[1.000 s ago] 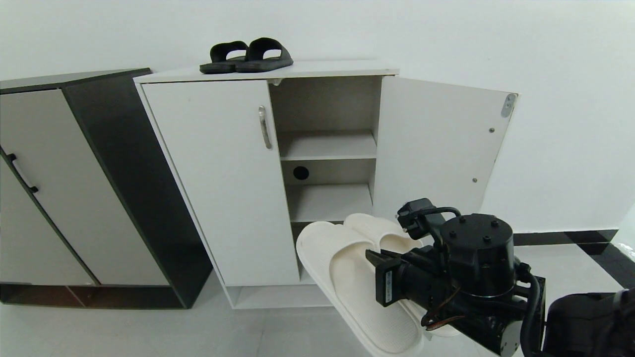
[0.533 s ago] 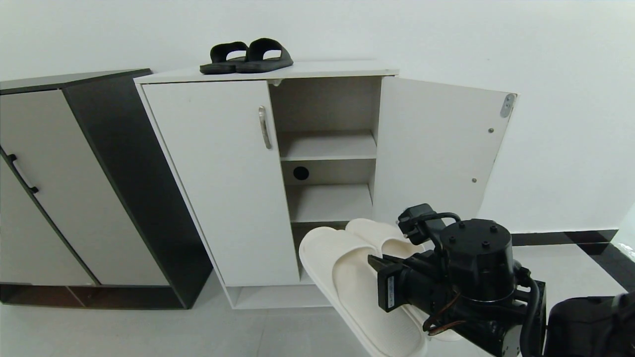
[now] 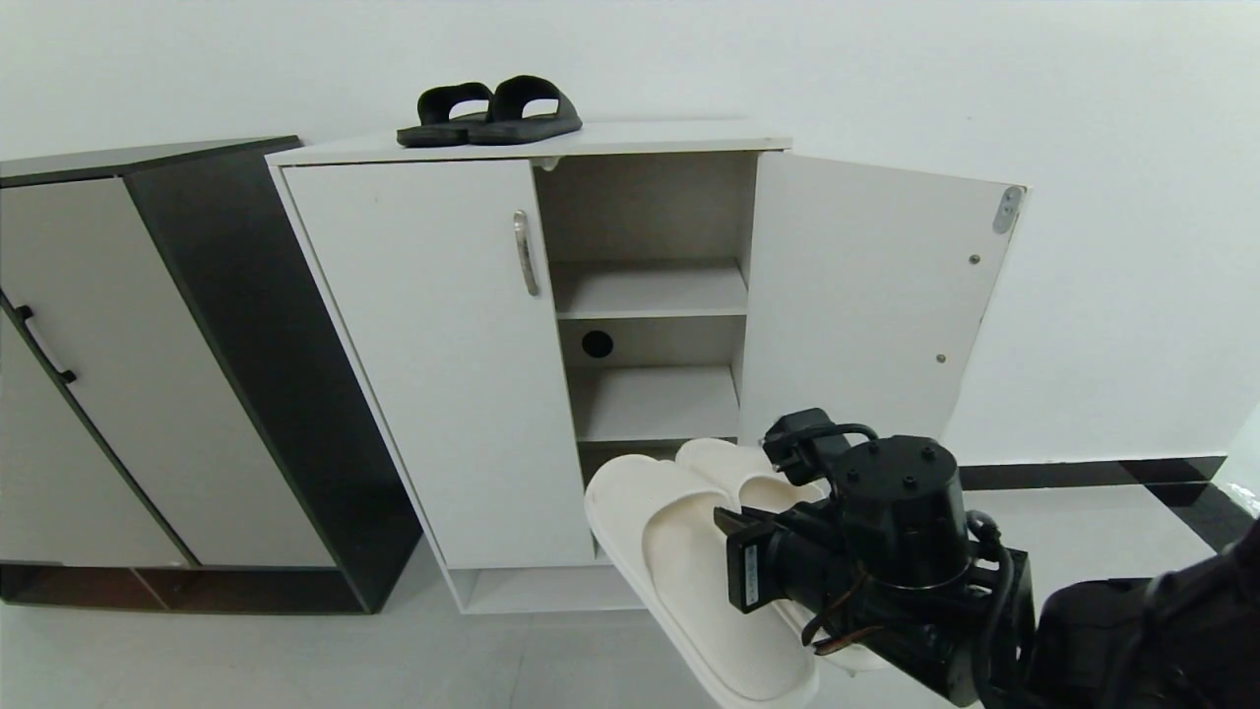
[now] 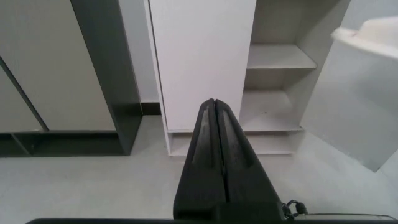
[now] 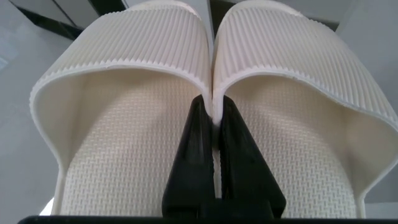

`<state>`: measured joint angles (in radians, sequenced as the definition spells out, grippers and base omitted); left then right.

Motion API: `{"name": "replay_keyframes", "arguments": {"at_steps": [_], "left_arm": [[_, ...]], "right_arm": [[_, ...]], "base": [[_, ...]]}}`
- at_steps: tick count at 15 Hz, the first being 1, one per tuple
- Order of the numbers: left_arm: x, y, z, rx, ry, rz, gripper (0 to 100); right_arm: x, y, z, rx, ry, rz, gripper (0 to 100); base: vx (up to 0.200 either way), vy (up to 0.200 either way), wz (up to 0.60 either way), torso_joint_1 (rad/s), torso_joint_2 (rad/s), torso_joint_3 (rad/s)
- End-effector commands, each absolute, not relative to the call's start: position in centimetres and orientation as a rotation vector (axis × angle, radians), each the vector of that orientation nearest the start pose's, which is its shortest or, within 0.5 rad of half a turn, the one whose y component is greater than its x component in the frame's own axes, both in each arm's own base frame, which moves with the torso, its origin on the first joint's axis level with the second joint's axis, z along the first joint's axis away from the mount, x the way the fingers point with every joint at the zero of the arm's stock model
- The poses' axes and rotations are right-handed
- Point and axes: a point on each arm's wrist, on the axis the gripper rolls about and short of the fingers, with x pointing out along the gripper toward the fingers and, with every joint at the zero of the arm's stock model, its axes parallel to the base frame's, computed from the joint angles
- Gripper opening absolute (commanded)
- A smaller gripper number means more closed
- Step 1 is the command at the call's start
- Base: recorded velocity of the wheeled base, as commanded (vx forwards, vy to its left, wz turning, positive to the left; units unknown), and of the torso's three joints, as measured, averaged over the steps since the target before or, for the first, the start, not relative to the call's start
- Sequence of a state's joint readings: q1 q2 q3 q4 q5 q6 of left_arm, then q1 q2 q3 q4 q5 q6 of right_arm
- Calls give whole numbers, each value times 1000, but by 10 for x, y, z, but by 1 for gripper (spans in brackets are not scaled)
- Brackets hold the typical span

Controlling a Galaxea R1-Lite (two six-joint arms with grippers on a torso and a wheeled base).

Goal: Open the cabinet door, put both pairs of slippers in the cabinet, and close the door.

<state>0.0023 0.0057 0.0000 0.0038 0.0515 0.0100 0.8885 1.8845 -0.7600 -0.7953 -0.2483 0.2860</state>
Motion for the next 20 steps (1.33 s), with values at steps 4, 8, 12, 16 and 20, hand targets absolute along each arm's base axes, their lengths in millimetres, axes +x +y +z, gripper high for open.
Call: {"name": "replay_keyframes", "arguments": {"at_steps": [4, 8, 12, 16, 20], "left_arm": [[-23, 1, 75, 11, 3, 44, 0], [-23, 1, 75, 14, 3, 43, 0], [-23, 1, 75, 15, 3, 41, 0], [-23, 1, 75, 17, 3, 41, 0], [-23, 1, 75, 26, 4, 41, 0]], "right_arm": [[249, 302, 118, 133, 524, 451, 0], [270, 326, 92, 110, 503, 300, 0], [279, 333, 90, 149, 396, 189, 0], [280, 334, 97, 127, 260, 159, 0], [279, 336, 96, 72, 91, 139, 0]], "base": [[0, 0, 0, 0, 0, 0], [0, 0, 0, 0, 0, 0], [0, 0, 0, 0, 2, -124], [0, 0, 0, 1, 4, -194], [0, 0, 0, 2, 4, -190]]}}
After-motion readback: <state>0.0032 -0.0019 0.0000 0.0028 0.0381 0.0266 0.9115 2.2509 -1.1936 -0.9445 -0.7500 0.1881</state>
